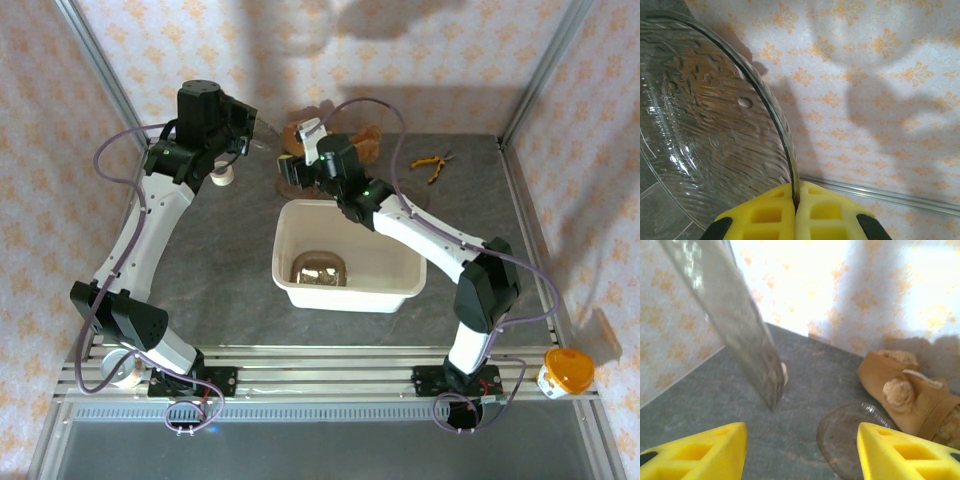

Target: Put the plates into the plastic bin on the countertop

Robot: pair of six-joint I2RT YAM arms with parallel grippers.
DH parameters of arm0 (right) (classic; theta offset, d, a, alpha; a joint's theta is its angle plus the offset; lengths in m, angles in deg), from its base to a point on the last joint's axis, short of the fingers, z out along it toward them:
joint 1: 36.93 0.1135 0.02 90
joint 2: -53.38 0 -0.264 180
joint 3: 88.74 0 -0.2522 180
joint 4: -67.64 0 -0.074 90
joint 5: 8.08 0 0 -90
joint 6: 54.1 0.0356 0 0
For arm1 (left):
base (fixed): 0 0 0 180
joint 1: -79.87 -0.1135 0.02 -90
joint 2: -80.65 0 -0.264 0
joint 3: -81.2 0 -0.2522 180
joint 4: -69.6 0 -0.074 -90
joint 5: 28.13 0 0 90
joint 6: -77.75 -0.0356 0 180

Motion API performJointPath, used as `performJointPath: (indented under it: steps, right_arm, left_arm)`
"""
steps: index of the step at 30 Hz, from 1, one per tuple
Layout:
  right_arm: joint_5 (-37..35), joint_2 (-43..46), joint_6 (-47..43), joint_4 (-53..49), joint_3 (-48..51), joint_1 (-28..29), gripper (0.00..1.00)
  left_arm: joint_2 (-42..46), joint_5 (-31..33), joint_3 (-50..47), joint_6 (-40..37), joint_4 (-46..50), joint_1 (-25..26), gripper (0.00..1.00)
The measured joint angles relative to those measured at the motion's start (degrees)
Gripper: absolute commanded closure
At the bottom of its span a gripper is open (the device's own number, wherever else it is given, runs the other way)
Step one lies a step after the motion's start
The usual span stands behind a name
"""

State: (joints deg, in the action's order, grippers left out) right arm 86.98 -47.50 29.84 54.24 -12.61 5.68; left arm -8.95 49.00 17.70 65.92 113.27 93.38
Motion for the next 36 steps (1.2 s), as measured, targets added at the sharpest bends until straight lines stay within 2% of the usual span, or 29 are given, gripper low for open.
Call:
performJointPath:
  steps: [13, 21, 31, 36]
  right_arm:
    - [-4.24, -1.66, -1.62, 10.32, 3.34, 1.68, 0.54]
    - [-6.03, -3.56, -3.3, 14.56, 3.54, 2.69, 0.56]
    - [-10.01, -3.87, -5.77, 17.0, 3.54, 3.87, 0.72]
    - [-11.39, -4.44, -7.13, 18.45, 3.54, 3.98, 0.85]
  left_arm:
    - [0.0, -0.13, -0.15, 1.31, -0.37, 0.0, 1.0]
    - [0.02, -0.2, -2.23, 2.16, -1.07, 0.07, 1.0]
    - [0.02, -0.2, -2.43, 2.91, -1.09, 0.07, 1.0]
    - [0.02, -0.2, -3.13, 3.04, -1.33, 0.07, 1.0]
